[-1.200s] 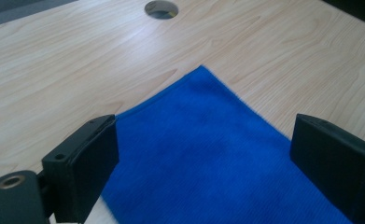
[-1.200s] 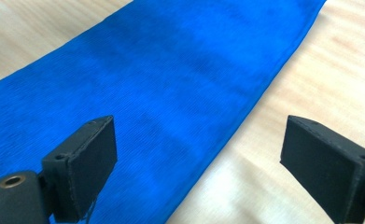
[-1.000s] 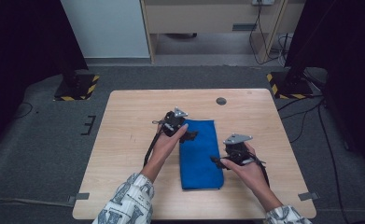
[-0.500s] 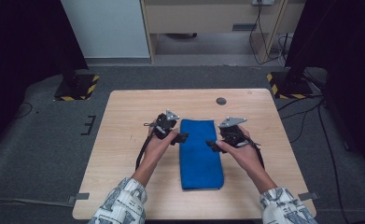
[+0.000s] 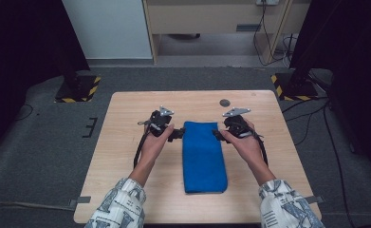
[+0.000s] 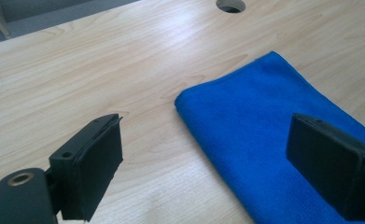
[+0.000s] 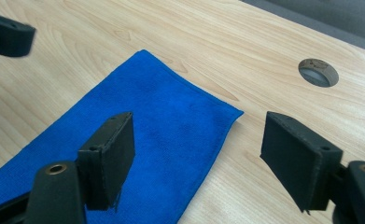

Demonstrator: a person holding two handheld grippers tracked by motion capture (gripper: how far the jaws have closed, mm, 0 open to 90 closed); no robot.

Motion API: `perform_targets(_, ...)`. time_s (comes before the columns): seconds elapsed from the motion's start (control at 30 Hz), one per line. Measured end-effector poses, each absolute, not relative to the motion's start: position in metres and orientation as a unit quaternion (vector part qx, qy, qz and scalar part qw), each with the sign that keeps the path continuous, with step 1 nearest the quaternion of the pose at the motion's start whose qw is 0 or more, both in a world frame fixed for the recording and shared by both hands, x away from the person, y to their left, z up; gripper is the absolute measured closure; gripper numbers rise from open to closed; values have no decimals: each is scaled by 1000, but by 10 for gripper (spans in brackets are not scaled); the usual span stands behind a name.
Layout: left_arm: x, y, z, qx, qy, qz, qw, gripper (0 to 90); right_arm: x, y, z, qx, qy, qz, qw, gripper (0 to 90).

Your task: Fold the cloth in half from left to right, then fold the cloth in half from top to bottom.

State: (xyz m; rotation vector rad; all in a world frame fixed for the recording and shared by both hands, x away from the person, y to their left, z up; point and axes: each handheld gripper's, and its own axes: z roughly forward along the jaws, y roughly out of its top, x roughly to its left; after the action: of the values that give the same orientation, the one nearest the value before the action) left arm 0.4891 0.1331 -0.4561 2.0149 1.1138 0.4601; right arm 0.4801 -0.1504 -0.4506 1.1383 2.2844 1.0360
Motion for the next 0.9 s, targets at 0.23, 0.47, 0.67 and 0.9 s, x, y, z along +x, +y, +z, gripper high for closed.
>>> perform_targets(0.23, 518, 133, -461, 790, 450, 166, 381, 103, 506, -150, -458, 410, 823, 356, 168, 279)
perform_targets(0.47, 535, 132, -475, 796, 455, 159, 366, 162, 537, -155, -471, 403, 838, 331, 160, 371)
perform_targets(0.67, 537, 128, -484, 805, 453, 152, 352, 256, 549, -147, -479, 403, 842, 318, 164, 489)
perform_targets(0.9, 539, 121, -491, 807, 449, 144, 355, 311, 554, -136, -497, 409, 844, 310, 154, 508)
